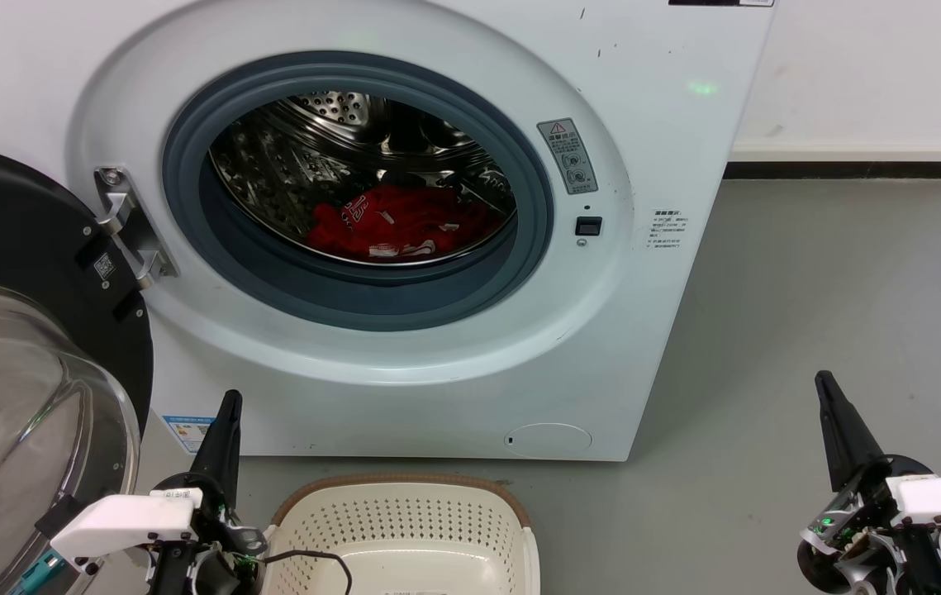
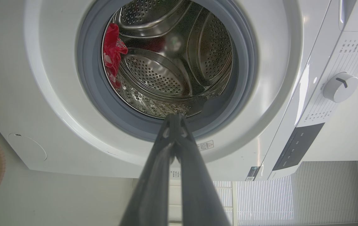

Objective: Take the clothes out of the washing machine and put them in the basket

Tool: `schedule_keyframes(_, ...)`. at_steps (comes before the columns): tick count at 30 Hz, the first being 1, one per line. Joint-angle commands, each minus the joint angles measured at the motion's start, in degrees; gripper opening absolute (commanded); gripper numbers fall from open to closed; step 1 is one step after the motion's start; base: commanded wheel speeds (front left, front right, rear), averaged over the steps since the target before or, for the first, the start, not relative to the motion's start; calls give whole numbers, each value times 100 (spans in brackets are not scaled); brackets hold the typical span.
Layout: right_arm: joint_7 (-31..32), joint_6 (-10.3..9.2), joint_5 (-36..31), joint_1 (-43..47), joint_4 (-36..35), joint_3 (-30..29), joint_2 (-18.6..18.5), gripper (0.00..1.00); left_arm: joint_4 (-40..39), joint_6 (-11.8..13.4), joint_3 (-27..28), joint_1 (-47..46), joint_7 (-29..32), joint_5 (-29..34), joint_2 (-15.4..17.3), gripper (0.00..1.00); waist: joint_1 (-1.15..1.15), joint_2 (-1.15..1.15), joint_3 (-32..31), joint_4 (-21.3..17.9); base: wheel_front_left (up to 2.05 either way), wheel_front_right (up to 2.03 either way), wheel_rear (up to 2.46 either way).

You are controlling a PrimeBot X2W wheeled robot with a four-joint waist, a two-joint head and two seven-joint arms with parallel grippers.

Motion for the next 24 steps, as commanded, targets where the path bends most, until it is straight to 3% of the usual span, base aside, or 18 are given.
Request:
schedule_keyframes(1,-7,0,-27,-73,5,4,16,0,0,-25,13,-33,-2,-12,-6,0,0,0,0,0,0,0,0)
schedule_keyframes(13,-7,0,-27,-72,4,4,16,0,0,-25,13,-31,-2,-11,-5,0,0,0,0,0,0,0,0)
schedule_keyframes(14,-3,1,0,13,21,1,1,100,24,1,-8,11,-2,1,-3,100,0,0,0,0,0,0,0)
schedule_keyframes(24,-257,0,-186,213,-212,116,4,100,-40,1,-228,41,-258,247,-10,100,0,0,-6,-13,0,0,0)
